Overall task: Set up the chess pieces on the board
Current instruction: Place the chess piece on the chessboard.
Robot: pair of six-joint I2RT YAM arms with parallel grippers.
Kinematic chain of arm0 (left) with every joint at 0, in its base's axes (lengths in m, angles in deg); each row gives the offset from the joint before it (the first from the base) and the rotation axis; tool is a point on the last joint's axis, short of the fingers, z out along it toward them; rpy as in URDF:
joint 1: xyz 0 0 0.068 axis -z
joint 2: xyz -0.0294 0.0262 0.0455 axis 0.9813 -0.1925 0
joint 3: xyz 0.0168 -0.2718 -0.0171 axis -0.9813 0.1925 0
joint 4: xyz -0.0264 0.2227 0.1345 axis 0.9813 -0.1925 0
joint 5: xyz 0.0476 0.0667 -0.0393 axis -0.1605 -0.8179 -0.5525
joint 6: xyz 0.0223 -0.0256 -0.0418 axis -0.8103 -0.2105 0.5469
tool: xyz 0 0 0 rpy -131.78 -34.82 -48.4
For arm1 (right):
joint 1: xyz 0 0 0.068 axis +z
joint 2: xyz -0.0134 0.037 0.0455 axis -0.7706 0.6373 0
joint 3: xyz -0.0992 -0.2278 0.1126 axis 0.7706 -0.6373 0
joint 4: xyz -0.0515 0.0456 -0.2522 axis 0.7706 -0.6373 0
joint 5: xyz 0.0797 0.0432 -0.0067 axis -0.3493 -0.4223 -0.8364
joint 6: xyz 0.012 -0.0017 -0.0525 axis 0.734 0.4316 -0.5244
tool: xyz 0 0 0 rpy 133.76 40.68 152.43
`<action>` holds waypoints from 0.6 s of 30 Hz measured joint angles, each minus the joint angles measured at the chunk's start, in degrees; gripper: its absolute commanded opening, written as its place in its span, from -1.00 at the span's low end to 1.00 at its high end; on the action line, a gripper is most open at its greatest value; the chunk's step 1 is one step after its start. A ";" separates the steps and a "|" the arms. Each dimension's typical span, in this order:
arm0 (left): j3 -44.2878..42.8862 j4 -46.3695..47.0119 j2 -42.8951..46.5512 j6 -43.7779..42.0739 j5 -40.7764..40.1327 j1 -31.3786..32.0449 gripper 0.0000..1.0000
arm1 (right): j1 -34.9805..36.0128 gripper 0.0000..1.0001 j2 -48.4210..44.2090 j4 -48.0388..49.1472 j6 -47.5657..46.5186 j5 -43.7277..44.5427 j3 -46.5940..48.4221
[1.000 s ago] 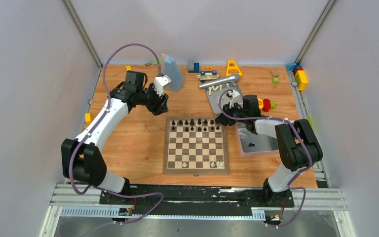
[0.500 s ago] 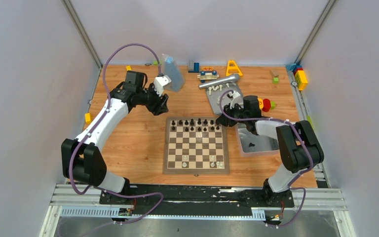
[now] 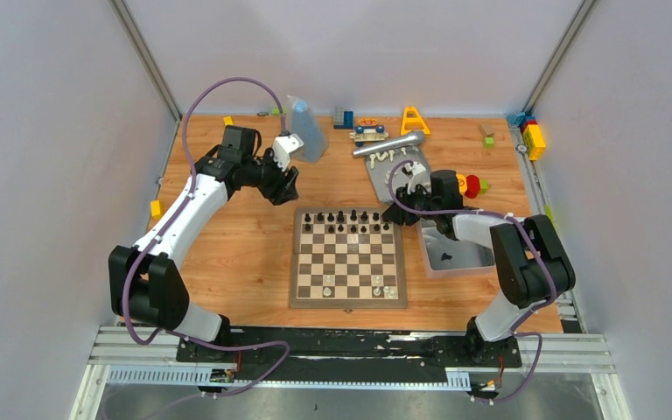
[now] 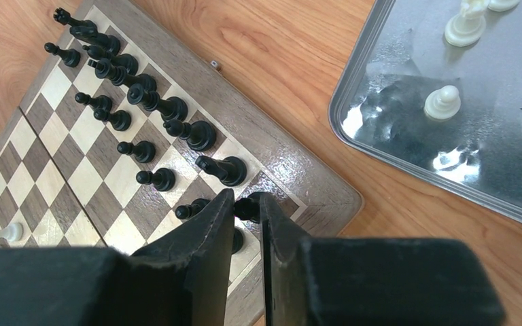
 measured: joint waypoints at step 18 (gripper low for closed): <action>0.00 -0.13 0.00 -0.15 -0.26 0.00 0.23 | 0.42 0.01 -1.97 -1.75 -0.02 1.57 0.00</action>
